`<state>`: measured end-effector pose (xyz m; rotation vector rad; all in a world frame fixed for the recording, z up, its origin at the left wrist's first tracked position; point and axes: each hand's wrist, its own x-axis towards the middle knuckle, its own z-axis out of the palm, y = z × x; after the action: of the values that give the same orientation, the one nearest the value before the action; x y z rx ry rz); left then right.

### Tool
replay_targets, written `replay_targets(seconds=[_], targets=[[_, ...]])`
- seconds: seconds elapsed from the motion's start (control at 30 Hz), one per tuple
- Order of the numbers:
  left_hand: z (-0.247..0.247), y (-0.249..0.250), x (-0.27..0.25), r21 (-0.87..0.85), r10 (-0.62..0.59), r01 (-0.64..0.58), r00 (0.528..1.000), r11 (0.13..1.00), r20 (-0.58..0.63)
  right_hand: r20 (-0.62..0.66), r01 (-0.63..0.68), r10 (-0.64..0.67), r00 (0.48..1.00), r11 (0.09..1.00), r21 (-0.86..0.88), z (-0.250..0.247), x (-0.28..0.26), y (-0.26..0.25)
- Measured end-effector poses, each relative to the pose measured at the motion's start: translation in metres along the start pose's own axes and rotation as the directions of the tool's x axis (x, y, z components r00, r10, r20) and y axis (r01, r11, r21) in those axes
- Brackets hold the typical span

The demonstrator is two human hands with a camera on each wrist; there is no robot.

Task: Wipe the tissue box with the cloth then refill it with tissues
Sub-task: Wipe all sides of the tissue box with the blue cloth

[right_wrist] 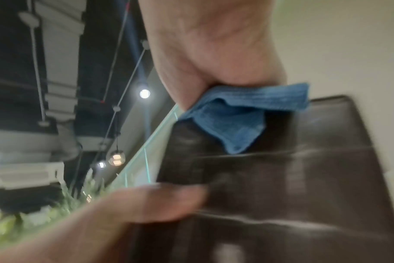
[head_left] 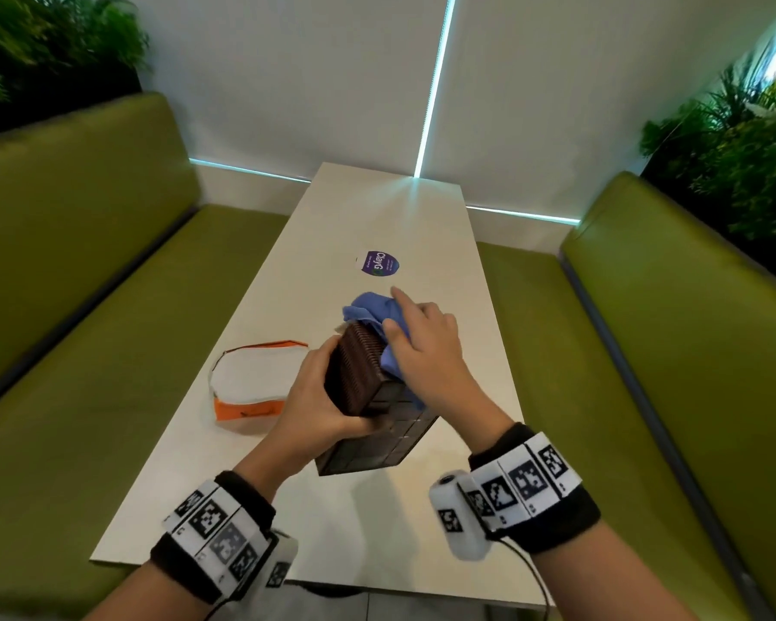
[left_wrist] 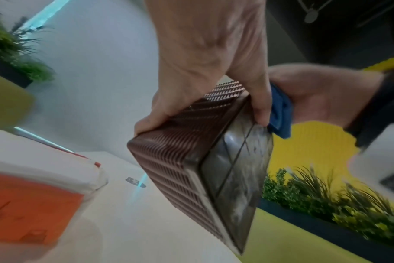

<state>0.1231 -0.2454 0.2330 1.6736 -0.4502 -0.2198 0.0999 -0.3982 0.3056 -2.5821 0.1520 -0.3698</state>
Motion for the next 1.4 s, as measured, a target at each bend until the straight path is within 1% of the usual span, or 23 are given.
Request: replay_targets(seconds=[0.03,0.07,0.13,0.2,0.27,0.3,0.33,0.37,0.4,0.43,0.47,0.53,0.57,0.6,0.67,0.73,0.8,0.87,1.0,1.07,1.17,1.27,1.4], targets=[[-0.007,0.000,-0.001,-0.028,-0.024,0.024,1.000,0.999,0.015,0.046,-0.005,0.004,0.999,1.000,0.024,-0.006,0.003,0.008],[-0.013,0.000,-0.003,-0.068,-0.054,0.056,0.998,0.996,0.040,0.100,-0.049,0.041,0.994,0.996,0.077,-0.014,0.004,0.018],[-0.025,-0.001,-0.006,-0.189,-0.114,0.132,0.988,0.973,0.104,0.189,-0.209,0.159,0.969,0.934,0.288,-0.030,0.002,0.030],[-0.034,-0.004,-0.009,-0.320,-0.154,0.196,0.976,0.927,0.153,0.260,-0.353,0.248,0.933,0.768,0.534,-0.045,-0.003,0.041],[-0.039,-0.008,-0.014,-0.437,-0.176,0.248,0.964,0.865,0.198,0.333,-0.431,0.275,0.902,0.521,0.737,-0.056,-0.006,0.048],[-0.039,-0.008,-0.016,-0.476,-0.190,0.276,0.957,0.835,0.222,0.342,-0.432,0.280,0.897,0.396,0.810,-0.059,-0.007,0.048],[-0.038,-0.009,-0.018,-0.500,-0.202,0.296,0.951,0.814,0.235,0.339,-0.430,0.306,0.889,0.308,0.849,-0.059,-0.005,0.046],[-0.036,-0.009,-0.020,-0.513,-0.214,0.313,0.946,0.800,0.243,0.321,-0.419,0.334,0.886,0.284,0.862,-0.057,-0.005,0.040],[-0.033,-0.008,-0.021,-0.519,-0.225,0.331,0.940,0.788,0.257,0.304,-0.412,0.354,0.884,0.284,0.866,-0.051,-0.004,0.031],[-0.028,-0.006,-0.021,-0.526,-0.235,0.347,0.934,0.777,0.269,0.271,-0.382,0.347,0.898,0.310,0.870,-0.044,-0.005,0.021],[-0.024,-0.005,-0.021,-0.541,-0.241,0.355,0.932,0.762,0.272,0.216,-0.330,0.308,0.927,0.388,0.861,-0.037,-0.006,0.012],[-0.014,-0.003,-0.021,-0.617,-0.259,0.354,0.935,0.703,0.242,0.100,-0.177,0.159,0.982,0.607,0.774,-0.024,-0.014,-0.001],[-0.011,-0.002,-0.021,-0.666,-0.275,0.346,0.937,0.660,0.215,0.075,-0.103,0.072,0.995,0.673,0.732,-0.020,-0.018,-0.005],[-0.010,-0.002,-0.020,-0.709,-0.295,0.332,0.938,0.622,0.181,0.068,-0.046,-0.004,0.998,0.705,0.708,-0.017,-0.024,-0.007],[-0.012,0.000,-0.017,-0.774,-0.354,0.286,0.931,0.565,0.087,0.068,0.043,-0.123,0.990,0.726,0.687,-0.013,-0.038,-0.004],[-0.023,-0.001,-0.011,-0.812,-0.365,0.228,0.931,0.537,0.019,0.119,0.035,-0.147,0.982,0.759,0.650,-0.009,-0.058,0.002],[-0.038,-0.003,-0.003,-0.824,-0.354,0.200,0.935,0.530,-0.001,0.169,0.007,-0.154,0.973,0.757,0.653,-0.003,-0.080,0.007],[-0.043,-0.003,-0.001,-0.784,-0.370,0.260,0.928,0.564,0.042,0.174,-0.019,-0.134,0.976,0.738,0.675,0.000,-0.089,0.009],[-0.026,0.009,-0.009,-0.659,-0.325,0.397,0.915,0.638,0.237,0.059,0.022,-0.084,0.995,0.733,0.680,-0.008,-0.061,0.002],[-0.015,0.019,-0.012,-0.638,-0.332,0.416,0.908,0.648,0.255,0.035,0.026,-0.069,0.997,0.721,0.692,-0.015,-0.045,-0.001],[-0.014,0.025,-0.008,-0.662,-0.360,0.387,0.914,0.642,0.186,0.046,0.005,-0.056,0.997,0.689,0.725,-0.014,-0.041,0.004],[-0.022,0.023,0.000,-0.727,-0.360,0.307,0.929,0.614,0.088,0.060,-0.027,-0.026,0.998,0.663,0.748,0.001,-0.057,0.010],[-0.021,0.023,0.007,-0.773,-0.382,0.272,0.923,0.573,0.041,0.018,-0.100,0.142,0.990,0.592,0.800,0.023,-0.069,0.013]])
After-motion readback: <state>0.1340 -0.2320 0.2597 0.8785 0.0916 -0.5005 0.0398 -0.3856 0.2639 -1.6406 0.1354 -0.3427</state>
